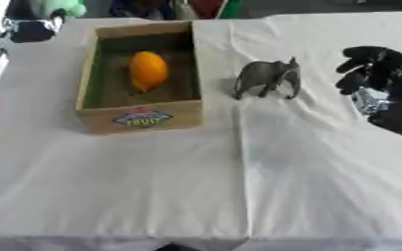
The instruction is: Pick up objects on the table and place them in the box.
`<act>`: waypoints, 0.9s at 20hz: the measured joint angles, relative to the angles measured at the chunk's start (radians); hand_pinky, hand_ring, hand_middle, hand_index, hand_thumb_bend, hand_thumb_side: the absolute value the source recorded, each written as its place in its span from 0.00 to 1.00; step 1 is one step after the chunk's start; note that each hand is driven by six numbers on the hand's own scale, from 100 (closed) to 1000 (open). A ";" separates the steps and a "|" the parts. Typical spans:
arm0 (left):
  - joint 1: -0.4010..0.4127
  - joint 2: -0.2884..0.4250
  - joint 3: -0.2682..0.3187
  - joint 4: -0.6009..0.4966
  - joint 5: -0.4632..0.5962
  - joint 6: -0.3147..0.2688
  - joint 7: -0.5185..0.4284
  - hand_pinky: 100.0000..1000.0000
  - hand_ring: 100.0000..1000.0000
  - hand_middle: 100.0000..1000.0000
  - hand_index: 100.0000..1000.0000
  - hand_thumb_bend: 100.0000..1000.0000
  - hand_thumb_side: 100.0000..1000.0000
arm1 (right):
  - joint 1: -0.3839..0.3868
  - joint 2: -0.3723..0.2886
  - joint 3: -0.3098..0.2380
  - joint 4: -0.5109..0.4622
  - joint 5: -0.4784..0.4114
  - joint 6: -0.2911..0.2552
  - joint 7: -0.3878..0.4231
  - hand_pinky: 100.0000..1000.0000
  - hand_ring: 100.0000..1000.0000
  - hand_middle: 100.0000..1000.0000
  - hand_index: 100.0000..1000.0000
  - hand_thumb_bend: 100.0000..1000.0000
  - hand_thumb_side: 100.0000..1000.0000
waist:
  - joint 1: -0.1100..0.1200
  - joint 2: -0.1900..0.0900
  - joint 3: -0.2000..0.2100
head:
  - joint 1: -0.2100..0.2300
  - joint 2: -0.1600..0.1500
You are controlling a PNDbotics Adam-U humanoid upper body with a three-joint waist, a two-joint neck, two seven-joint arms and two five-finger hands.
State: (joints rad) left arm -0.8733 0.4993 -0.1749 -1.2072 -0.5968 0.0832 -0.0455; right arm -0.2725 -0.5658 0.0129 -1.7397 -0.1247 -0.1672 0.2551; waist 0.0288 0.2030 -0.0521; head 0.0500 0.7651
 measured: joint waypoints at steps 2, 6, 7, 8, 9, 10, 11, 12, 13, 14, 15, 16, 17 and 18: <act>-0.004 0.001 -0.044 -0.035 -0.009 -0.023 -0.062 0.40 0.31 0.30 0.54 0.00 0.00 | 0.000 0.000 0.000 0.000 0.000 0.000 0.000 0.53 0.56 0.61 0.82 0.00 0.31 | 0.000 0.000 -0.007 | 0.000 0.000; -0.010 -0.018 -0.105 -0.038 -0.031 -0.055 -0.150 0.42 0.32 0.31 0.55 0.00 0.00 | 0.000 0.000 0.000 0.000 0.000 0.000 0.001 0.53 0.56 0.61 0.82 0.00 0.31 | 0.000 -0.003 -0.013 | 0.001 0.000; -0.010 -0.026 -0.115 -0.029 -0.036 -0.062 -0.165 0.42 0.32 0.31 0.55 0.00 0.00 | 0.000 0.000 0.000 0.000 0.000 0.000 0.001 0.53 0.56 0.61 0.82 0.00 0.31 | 0.000 -0.003 -0.015 | 0.001 0.000; -0.010 -0.034 -0.124 -0.019 -0.039 -0.068 -0.178 0.42 0.32 0.32 0.55 0.00 0.00 | 0.000 0.001 0.000 0.000 0.000 0.000 0.001 0.53 0.56 0.61 0.81 0.00 0.31 | 0.000 -0.003 -0.015 | 0.001 0.000; -0.010 -0.040 -0.131 -0.009 -0.040 -0.073 -0.190 0.42 0.32 0.32 0.56 0.00 0.00 | 0.000 0.001 0.000 0.000 0.000 0.000 0.001 0.53 0.56 0.61 0.81 0.00 0.31 | 0.000 -0.003 -0.015 | 0.001 0.000; -0.009 -0.046 -0.136 0.000 -0.041 -0.078 -0.199 0.42 0.32 0.32 0.56 0.00 0.00 | 0.000 0.001 0.000 0.000 0.000 0.000 0.001 0.53 0.56 0.61 0.81 0.00 0.31 | 0.000 -0.003 -0.015 | 0.001 0.000; -0.008 -0.052 -0.140 0.009 -0.041 -0.083 -0.206 0.44 0.35 0.35 0.58 0.00 0.00 | 0.000 0.003 0.000 0.000 0.000 0.000 0.001 0.53 0.56 0.61 0.81 0.00 0.31 | 0.000 -0.003 -0.015 | 0.000 0.000; -0.007 -0.056 -0.143 0.016 -0.040 -0.087 -0.213 0.46 0.38 0.39 0.61 0.00 0.00 | 0.000 0.004 0.000 0.000 0.000 0.000 0.001 0.53 0.56 0.61 0.81 0.00 0.31 | 0.000 -0.003 -0.015 | 0.000 0.000; -0.006 -0.060 -0.146 0.021 -0.037 -0.091 -0.218 0.50 0.43 0.43 0.65 0.10 0.08 | 0.000 0.005 0.000 0.000 0.000 0.000 0.001 0.53 0.56 0.61 0.81 0.00 0.31 | 0.000 -0.003 -0.014 | 0.000 0.000; -0.005 -0.061 -0.148 0.023 -0.034 -0.094 -0.222 0.56 0.52 0.52 0.72 0.30 0.20 | 0.000 0.006 0.000 0.000 0.000 0.000 0.001 0.53 0.56 0.61 0.81 0.00 0.31 | 0.000 -0.003 -0.014 | 0.000 0.000; -0.003 -0.062 -0.148 0.023 -0.028 -0.097 -0.224 0.60 0.59 0.58 0.77 0.49 0.31 | 0.000 0.007 0.000 0.000 0.000 0.000 0.001 0.53 0.56 0.61 0.81 0.00 0.31 | 0.000 -0.003 -0.013 | 0.000 0.000; 0.001 -0.062 -0.148 0.019 -0.019 -0.098 -0.223 0.64 0.64 0.64 0.80 0.61 0.39 | 0.000 0.007 0.000 0.000 0.000 0.000 0.001 0.53 0.56 0.61 0.81 0.00 0.31 | 0.000 -0.003 -0.011 | 0.000 0.000; 0.006 -0.062 -0.148 0.014 -0.009 -0.098 -0.222 0.64 0.64 0.64 0.80 0.61 0.39 | 0.000 0.007 0.000 0.000 0.000 0.000 0.001 0.53 0.56 0.61 0.81 0.00 0.31 | -0.001 -0.003 -0.008 | 0.000 0.000; 0.011 -0.062 -0.147 0.003 0.002 -0.099 -0.218 0.71 0.74 0.73 0.85 0.82 0.51 | 0.000 0.007 0.000 0.000 0.000 0.000 0.001 0.53 0.56 0.61 0.81 0.00 0.31 | -0.002 -0.003 -0.007 | 0.000 0.000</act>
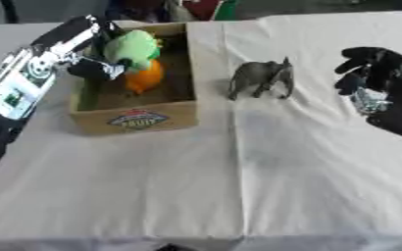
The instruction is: Pick up objects on the table and place them in the box.
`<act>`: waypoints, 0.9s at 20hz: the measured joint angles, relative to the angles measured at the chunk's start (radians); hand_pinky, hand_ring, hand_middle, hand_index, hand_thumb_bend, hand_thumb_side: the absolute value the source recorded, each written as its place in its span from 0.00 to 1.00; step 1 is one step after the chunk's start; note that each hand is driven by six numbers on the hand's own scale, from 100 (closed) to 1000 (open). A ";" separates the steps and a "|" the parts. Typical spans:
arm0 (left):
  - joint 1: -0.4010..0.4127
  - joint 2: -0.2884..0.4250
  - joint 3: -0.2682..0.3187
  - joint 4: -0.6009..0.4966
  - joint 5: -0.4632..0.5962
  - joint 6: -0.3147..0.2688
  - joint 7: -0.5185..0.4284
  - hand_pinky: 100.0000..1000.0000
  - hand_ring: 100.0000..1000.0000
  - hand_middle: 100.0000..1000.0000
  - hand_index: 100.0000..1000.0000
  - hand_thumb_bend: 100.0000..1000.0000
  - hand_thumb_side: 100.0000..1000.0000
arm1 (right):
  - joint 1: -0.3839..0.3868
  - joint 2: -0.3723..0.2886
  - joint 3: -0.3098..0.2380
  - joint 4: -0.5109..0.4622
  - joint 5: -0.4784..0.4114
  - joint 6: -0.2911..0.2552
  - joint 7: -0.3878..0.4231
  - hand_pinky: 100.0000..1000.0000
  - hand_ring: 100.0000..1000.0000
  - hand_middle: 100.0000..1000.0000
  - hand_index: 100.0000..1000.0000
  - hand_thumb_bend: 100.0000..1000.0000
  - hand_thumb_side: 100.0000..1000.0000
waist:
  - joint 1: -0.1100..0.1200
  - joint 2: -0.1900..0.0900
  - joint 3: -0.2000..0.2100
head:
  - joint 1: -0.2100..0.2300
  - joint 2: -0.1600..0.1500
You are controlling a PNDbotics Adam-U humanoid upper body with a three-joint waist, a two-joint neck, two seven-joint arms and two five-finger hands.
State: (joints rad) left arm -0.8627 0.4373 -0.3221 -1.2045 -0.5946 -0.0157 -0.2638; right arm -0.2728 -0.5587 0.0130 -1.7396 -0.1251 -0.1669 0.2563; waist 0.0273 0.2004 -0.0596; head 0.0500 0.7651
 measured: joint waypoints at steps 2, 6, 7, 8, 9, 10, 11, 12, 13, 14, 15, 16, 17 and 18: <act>0.017 0.006 0.007 -0.046 0.033 0.000 0.017 0.72 0.76 0.76 0.86 0.89 0.55 | 0.000 0.000 0.000 0.000 0.000 0.000 0.000 0.53 0.56 0.61 0.81 0.00 0.31 | -0.002 0.000 0.009 | -0.001 0.000; 0.096 0.057 0.048 -0.211 0.130 0.020 0.082 0.69 0.75 0.76 0.85 0.88 0.55 | -0.008 -0.004 0.000 0.003 0.000 -0.003 0.000 0.54 0.57 0.61 0.82 0.00 0.29 | -0.009 0.000 0.034 | -0.009 0.000; 0.123 0.071 0.064 -0.259 0.159 0.030 0.103 0.68 0.74 0.75 0.84 0.88 0.55 | -0.013 -0.010 0.000 0.006 0.000 -0.004 -0.001 0.54 0.57 0.61 0.82 0.00 0.29 | -0.011 0.000 0.042 | -0.011 0.000; 0.148 0.085 0.080 -0.304 0.187 0.041 0.124 0.67 0.73 0.74 0.84 0.87 0.55 | -0.019 -0.014 0.000 0.007 0.000 -0.006 -0.001 0.54 0.57 0.62 0.82 0.00 0.28 | -0.012 0.000 0.048 | -0.013 0.000; 0.173 0.097 0.097 -0.348 0.214 0.052 0.145 0.66 0.70 0.73 0.83 0.87 0.55 | -0.026 -0.021 0.000 0.008 0.000 -0.009 -0.002 0.54 0.57 0.62 0.82 0.00 0.28 | -0.013 0.000 0.055 | -0.015 0.000; 0.197 0.107 0.113 -0.388 0.240 0.064 0.165 0.65 0.68 0.71 0.83 0.86 0.55 | -0.035 -0.030 0.001 0.010 0.001 -0.011 -0.002 0.54 0.57 0.62 0.82 0.00 0.27 | -0.015 0.000 0.062 | -0.018 0.000; 0.221 0.115 0.129 -0.423 0.261 0.075 0.183 0.64 0.68 0.70 0.83 0.85 0.55 | -0.045 -0.039 0.004 0.013 0.001 -0.014 -0.002 0.54 0.58 0.62 0.82 0.00 0.26 | -0.017 0.000 0.071 | -0.021 0.000; 0.244 0.122 0.144 -0.454 0.282 0.085 0.199 0.64 0.67 0.69 0.82 0.84 0.54 | -0.056 -0.049 0.007 0.014 0.001 -0.017 -0.001 0.54 0.58 0.62 0.82 0.00 0.26 | -0.018 0.000 0.078 | -0.024 0.000; 0.265 0.127 0.157 -0.479 0.299 0.094 0.214 0.63 0.66 0.68 0.82 0.83 0.54 | -0.069 -0.059 0.011 0.018 0.001 -0.020 0.000 0.54 0.58 0.63 0.82 0.00 0.25 | -0.019 0.000 0.084 | -0.027 0.000; 0.284 0.130 0.170 -0.502 0.314 0.102 0.227 0.62 0.66 0.68 0.82 0.83 0.54 | -0.082 -0.069 0.015 0.022 0.001 -0.023 0.001 0.55 0.58 0.63 0.82 0.00 0.24 | -0.019 0.000 0.089 | -0.030 0.000; 0.303 0.131 0.182 -0.522 0.329 0.109 0.240 0.62 0.65 0.67 0.82 0.82 0.54 | -0.097 -0.081 0.020 0.026 0.002 -0.027 0.004 0.55 0.59 0.64 0.82 0.00 0.23 | -0.019 0.000 0.096 | -0.035 0.000; 0.322 0.131 0.193 -0.537 0.343 0.115 0.253 0.61 0.65 0.67 0.82 0.81 0.53 | -0.113 -0.093 0.026 0.031 0.004 -0.031 0.007 0.56 0.60 0.64 0.83 0.00 0.23 | -0.020 -0.001 0.103 | -0.038 0.000; 0.339 0.131 0.203 -0.551 0.357 0.119 0.264 0.61 0.64 0.66 0.82 0.80 0.53 | -0.130 -0.105 0.032 0.037 0.008 -0.037 0.012 0.56 0.60 0.65 0.83 0.00 0.22 | -0.022 -0.002 0.108 | -0.042 0.000; 0.356 0.131 0.212 -0.563 0.368 0.123 0.275 0.60 0.63 0.66 0.81 0.80 0.53 | -0.147 -0.118 0.039 0.043 0.012 -0.044 0.018 0.58 0.62 0.66 0.83 0.00 0.22 | -0.023 -0.003 0.114 | -0.045 0.000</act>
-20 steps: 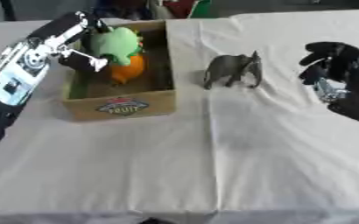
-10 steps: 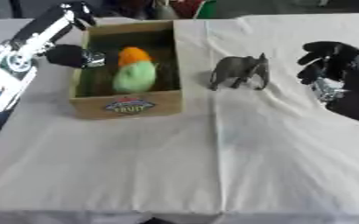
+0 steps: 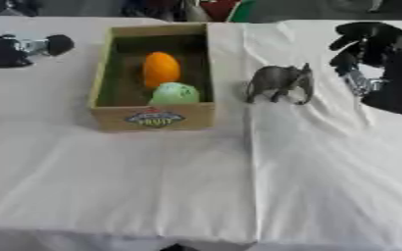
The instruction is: Pick up objects on the table and place them in the box.
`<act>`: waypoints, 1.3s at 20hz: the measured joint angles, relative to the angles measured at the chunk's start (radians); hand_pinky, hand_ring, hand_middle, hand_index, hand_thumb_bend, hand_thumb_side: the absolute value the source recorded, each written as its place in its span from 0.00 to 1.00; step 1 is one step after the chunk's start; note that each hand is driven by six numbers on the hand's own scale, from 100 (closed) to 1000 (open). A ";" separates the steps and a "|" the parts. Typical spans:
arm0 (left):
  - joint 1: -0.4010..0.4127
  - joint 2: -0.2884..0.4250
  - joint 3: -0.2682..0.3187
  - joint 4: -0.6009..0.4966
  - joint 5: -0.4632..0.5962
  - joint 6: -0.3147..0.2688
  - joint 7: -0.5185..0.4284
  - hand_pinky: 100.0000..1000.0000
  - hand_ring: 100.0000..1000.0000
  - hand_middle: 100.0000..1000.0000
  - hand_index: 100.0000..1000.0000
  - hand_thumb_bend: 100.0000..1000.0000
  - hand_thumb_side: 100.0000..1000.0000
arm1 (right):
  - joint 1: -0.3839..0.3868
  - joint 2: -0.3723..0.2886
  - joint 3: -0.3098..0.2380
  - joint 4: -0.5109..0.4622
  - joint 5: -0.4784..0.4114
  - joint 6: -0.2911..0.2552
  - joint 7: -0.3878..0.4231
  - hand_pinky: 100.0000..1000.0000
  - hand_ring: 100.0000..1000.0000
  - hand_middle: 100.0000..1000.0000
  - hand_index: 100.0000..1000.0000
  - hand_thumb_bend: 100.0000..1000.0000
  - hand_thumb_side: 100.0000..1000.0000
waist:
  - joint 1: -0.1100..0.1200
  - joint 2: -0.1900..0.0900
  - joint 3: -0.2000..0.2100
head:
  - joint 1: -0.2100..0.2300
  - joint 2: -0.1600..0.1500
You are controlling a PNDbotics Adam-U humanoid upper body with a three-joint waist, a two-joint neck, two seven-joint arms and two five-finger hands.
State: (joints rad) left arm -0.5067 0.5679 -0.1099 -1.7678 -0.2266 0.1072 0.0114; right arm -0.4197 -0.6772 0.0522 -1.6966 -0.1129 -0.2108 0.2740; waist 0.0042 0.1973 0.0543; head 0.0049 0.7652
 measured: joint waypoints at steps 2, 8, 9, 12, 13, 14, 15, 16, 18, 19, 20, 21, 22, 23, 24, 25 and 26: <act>0.029 -0.001 0.016 -0.018 0.023 0.005 0.020 0.59 0.63 0.65 0.81 0.78 0.53 | -0.036 -0.026 0.016 0.014 0.016 -0.016 0.015 0.63 0.66 0.69 0.85 0.00 0.21 | -0.002 -0.001 0.012 | -0.008 0.000; 0.098 -0.036 0.051 -0.043 0.070 0.012 0.064 0.57 0.61 0.64 0.81 0.75 0.51 | -0.145 -0.079 0.076 0.100 0.126 -0.102 0.112 0.76 0.79 0.78 0.88 0.22 0.13 | -0.007 -0.005 0.043 | -0.028 0.000; 0.107 -0.043 0.056 -0.043 0.076 0.013 0.068 0.57 0.61 0.63 0.81 0.75 0.51 | -0.162 -0.082 0.085 0.125 0.158 -0.120 0.136 0.76 0.80 0.78 0.89 0.25 0.13 | -0.008 -0.006 0.049 | -0.031 0.000; 0.130 -0.061 0.068 -0.043 0.089 0.014 0.079 0.57 0.60 0.63 0.80 0.75 0.51 | -0.211 -0.084 0.109 0.215 0.264 -0.172 0.188 0.79 0.82 0.80 0.89 0.38 0.16 | -0.009 -0.006 0.061 | -0.039 0.000; 0.134 -0.067 0.072 -0.043 0.092 0.014 0.082 0.56 0.59 0.62 0.80 0.75 0.51 | -0.224 -0.083 0.113 0.246 0.297 -0.187 0.197 0.79 0.82 0.80 0.90 0.40 0.17 | -0.009 -0.006 0.064 | -0.041 0.000; 0.139 -0.072 0.076 -0.043 0.096 0.014 0.086 0.56 0.59 0.62 0.80 0.74 0.51 | -0.237 -0.081 0.116 0.277 0.330 -0.202 0.201 0.79 0.83 0.80 0.90 0.39 0.17 | -0.008 -0.006 0.068 | -0.043 0.000; 0.142 -0.077 0.080 -0.043 0.099 0.014 0.090 0.56 0.59 0.62 0.80 0.75 0.51 | -0.249 -0.077 0.119 0.305 0.360 -0.214 0.202 0.79 0.83 0.80 0.90 0.42 0.21 | -0.008 -0.006 0.070 | -0.046 0.000; 0.147 -0.080 0.083 -0.043 0.103 0.014 0.095 0.56 0.59 0.62 0.80 0.75 0.51 | -0.262 -0.069 0.121 0.337 0.393 -0.228 0.201 0.79 0.83 0.80 0.90 0.42 0.21 | -0.008 -0.006 0.072 | -0.049 0.000; 0.150 -0.089 0.089 -0.043 0.109 0.012 0.102 0.56 0.58 0.61 0.80 0.75 0.51 | -0.285 -0.053 0.122 0.398 0.450 -0.248 0.191 0.78 0.82 0.79 0.89 0.42 0.21 | -0.008 -0.006 0.078 | -0.054 0.000; 0.152 -0.094 0.090 -0.043 0.111 0.011 0.105 0.56 0.58 0.61 0.80 0.75 0.51 | -0.295 -0.044 0.122 0.429 0.476 -0.255 0.183 0.78 0.82 0.79 0.89 0.41 0.20 | -0.007 -0.006 0.082 | -0.057 0.000; 0.154 -0.097 0.092 -0.044 0.113 0.011 0.107 0.56 0.58 0.61 0.80 0.75 0.51 | -0.305 -0.033 0.122 0.461 0.502 -0.262 0.175 0.78 0.82 0.79 0.89 0.41 0.20 | -0.007 -0.006 0.085 | -0.060 0.000; 0.154 -0.102 0.093 -0.047 0.115 0.011 0.109 0.55 0.58 0.61 0.80 0.75 0.51 | -0.313 -0.023 0.122 0.493 0.527 -0.269 0.167 0.78 0.82 0.79 0.89 0.41 0.20 | -0.006 -0.006 0.088 | -0.062 0.000; 0.154 -0.105 0.095 -0.049 0.117 0.010 0.110 0.55 0.58 0.61 0.80 0.75 0.51 | -0.322 -0.012 0.121 0.525 0.550 -0.274 0.159 0.78 0.82 0.78 0.88 0.41 0.19 | -0.006 -0.006 0.090 | -0.064 0.000; 0.154 -0.108 0.095 -0.050 0.119 0.009 0.111 0.55 0.58 0.60 0.80 0.75 0.51 | -0.331 -0.001 0.121 0.556 0.574 -0.279 0.152 0.78 0.82 0.78 0.88 0.41 0.20 | -0.006 -0.006 0.092 | -0.067 0.000; 0.154 -0.112 0.095 -0.052 0.121 0.008 0.112 0.55 0.57 0.60 0.80 0.74 0.51 | -0.339 0.009 0.120 0.587 0.599 -0.284 0.144 0.78 0.82 0.78 0.88 0.41 0.20 | -0.006 -0.006 0.094 | -0.069 0.000; 0.154 -0.116 0.095 -0.055 0.122 0.008 0.113 0.55 0.57 0.60 0.80 0.74 0.51 | -0.346 0.019 0.117 0.615 0.621 -0.288 0.136 0.78 0.82 0.78 0.88 0.41 0.20 | -0.005 -0.006 0.096 | -0.070 0.000; 0.154 -0.120 0.095 -0.056 0.123 0.008 0.113 0.55 0.57 0.60 0.80 0.74 0.51 | -0.352 0.028 0.113 0.644 0.645 -0.292 0.128 0.78 0.82 0.78 0.88 0.41 0.21 | -0.004 -0.006 0.097 | -0.072 0.000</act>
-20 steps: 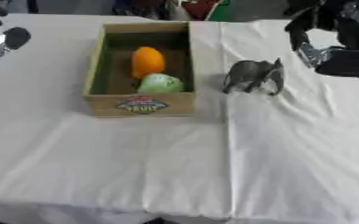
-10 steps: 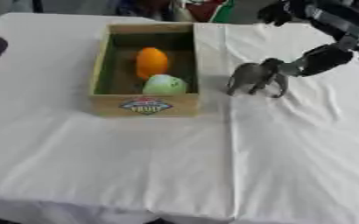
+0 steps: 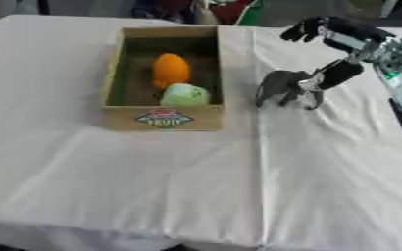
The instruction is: Pick up objects on the table and place them in the box.
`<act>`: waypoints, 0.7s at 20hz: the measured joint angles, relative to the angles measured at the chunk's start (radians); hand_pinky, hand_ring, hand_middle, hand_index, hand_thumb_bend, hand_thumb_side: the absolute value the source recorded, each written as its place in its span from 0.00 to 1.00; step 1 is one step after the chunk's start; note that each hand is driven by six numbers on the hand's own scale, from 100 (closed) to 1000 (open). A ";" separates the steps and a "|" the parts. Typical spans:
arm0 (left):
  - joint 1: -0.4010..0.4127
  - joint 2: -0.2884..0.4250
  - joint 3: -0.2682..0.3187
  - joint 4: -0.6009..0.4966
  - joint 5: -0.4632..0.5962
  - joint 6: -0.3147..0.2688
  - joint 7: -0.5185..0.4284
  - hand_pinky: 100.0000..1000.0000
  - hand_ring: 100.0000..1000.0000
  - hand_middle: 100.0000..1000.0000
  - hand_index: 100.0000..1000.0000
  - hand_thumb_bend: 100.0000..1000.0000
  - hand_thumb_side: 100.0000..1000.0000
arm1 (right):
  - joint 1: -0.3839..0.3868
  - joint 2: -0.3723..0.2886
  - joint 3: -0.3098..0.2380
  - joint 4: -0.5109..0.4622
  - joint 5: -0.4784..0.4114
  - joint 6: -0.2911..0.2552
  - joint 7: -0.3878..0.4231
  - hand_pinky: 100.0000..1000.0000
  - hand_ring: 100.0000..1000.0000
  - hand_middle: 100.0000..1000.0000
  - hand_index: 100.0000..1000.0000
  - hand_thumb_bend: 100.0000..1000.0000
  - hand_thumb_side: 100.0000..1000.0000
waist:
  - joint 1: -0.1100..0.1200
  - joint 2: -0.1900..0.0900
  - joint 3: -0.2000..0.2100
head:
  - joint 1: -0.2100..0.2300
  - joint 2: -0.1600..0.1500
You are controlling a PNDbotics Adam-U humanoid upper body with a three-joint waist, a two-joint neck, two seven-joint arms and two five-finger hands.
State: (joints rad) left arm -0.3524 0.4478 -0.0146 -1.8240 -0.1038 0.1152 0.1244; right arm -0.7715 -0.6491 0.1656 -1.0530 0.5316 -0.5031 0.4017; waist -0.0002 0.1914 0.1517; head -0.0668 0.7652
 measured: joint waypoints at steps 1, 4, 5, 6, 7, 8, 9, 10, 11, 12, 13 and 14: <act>0.000 -0.002 0.000 -0.001 0.002 0.000 0.000 0.55 0.57 0.60 0.80 0.74 0.51 | -0.006 0.009 -0.005 0.026 0.021 -0.004 -0.009 0.78 0.81 0.77 0.87 0.41 0.21 | 0.001 0.001 0.001 | -0.002 0.000; 0.000 -0.010 0.000 -0.006 0.007 0.000 0.000 0.54 0.57 0.59 0.80 0.74 0.51 | -0.013 0.031 -0.013 0.091 0.075 -0.016 -0.032 0.77 0.81 0.77 0.86 0.41 0.22 | 0.004 0.003 0.003 | -0.006 0.000; 0.000 -0.011 0.000 -0.006 0.007 0.000 0.000 0.54 0.56 0.59 0.80 0.74 0.51 | -0.014 0.037 -0.015 0.106 0.088 -0.020 -0.036 0.77 0.81 0.77 0.86 0.40 0.22 | 0.004 0.005 0.003 | -0.007 0.000; 0.000 -0.013 0.000 -0.006 0.008 0.000 0.000 0.54 0.56 0.59 0.80 0.74 0.51 | -0.015 0.041 -0.016 0.117 0.103 -0.024 -0.040 0.77 0.80 0.77 0.86 0.39 0.22 | 0.004 0.006 0.003 | -0.007 0.000; 0.000 -0.016 0.000 -0.006 0.008 0.000 0.000 0.54 0.56 0.59 0.80 0.74 0.51 | -0.017 0.045 -0.017 0.127 0.117 -0.028 -0.043 0.77 0.80 0.76 0.85 0.39 0.22 | 0.004 0.006 0.003 | -0.007 0.000; 0.000 -0.018 0.000 -0.006 0.008 0.000 0.000 0.54 0.56 0.59 0.80 0.74 0.51 | -0.018 0.048 -0.017 0.134 0.130 -0.031 -0.046 0.77 0.80 0.76 0.85 0.38 0.21 | 0.004 0.006 0.003 | -0.007 0.000; 0.000 -0.018 0.000 -0.006 0.008 0.000 0.000 0.54 0.56 0.59 0.80 0.74 0.51 | -0.020 0.050 -0.017 0.140 0.139 -0.035 -0.047 0.77 0.79 0.75 0.84 0.37 0.20 | 0.004 0.006 0.003 | -0.007 0.000; 0.000 -0.018 0.000 -0.006 0.008 0.000 0.000 0.54 0.56 0.59 0.80 0.74 0.51 | -0.020 0.052 -0.017 0.144 0.149 -0.039 -0.049 0.76 0.78 0.74 0.83 0.37 0.20 | 0.004 0.006 0.003 | -0.007 0.000; 0.000 -0.018 0.000 -0.006 0.009 0.000 0.000 0.54 0.56 0.59 0.80 0.74 0.51 | -0.020 0.055 -0.017 0.147 0.159 -0.042 -0.050 0.76 0.77 0.73 0.82 0.36 0.20 | 0.004 0.006 0.003 | -0.007 0.000; 0.000 -0.018 0.000 -0.006 0.009 0.000 -0.001 0.54 0.56 0.58 0.80 0.74 0.51 | -0.020 0.056 -0.017 0.151 0.169 -0.043 -0.050 0.75 0.76 0.72 0.81 0.36 0.20 | 0.004 0.006 0.003 | -0.007 0.000; 0.000 -0.018 0.000 -0.006 0.010 0.000 -0.001 0.54 0.56 0.58 0.80 0.74 0.51 | -0.020 0.056 -0.017 0.152 0.176 -0.046 -0.051 0.73 0.72 0.70 0.79 0.34 0.18 | 0.004 0.006 0.004 | -0.007 0.000; 0.000 -0.018 0.000 -0.006 0.010 0.000 -0.001 0.54 0.55 0.58 0.80 0.74 0.51 | -0.020 0.056 -0.018 0.154 0.183 -0.048 -0.052 0.71 0.69 0.65 0.76 0.33 0.16 | 0.004 0.006 0.004 | -0.007 0.000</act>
State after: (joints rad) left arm -0.3528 0.4300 -0.0147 -1.8303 -0.0934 0.1155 0.1239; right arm -0.7919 -0.5927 0.1480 -0.8991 0.7145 -0.5512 0.3496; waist 0.0042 0.1978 0.1553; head -0.0735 0.7652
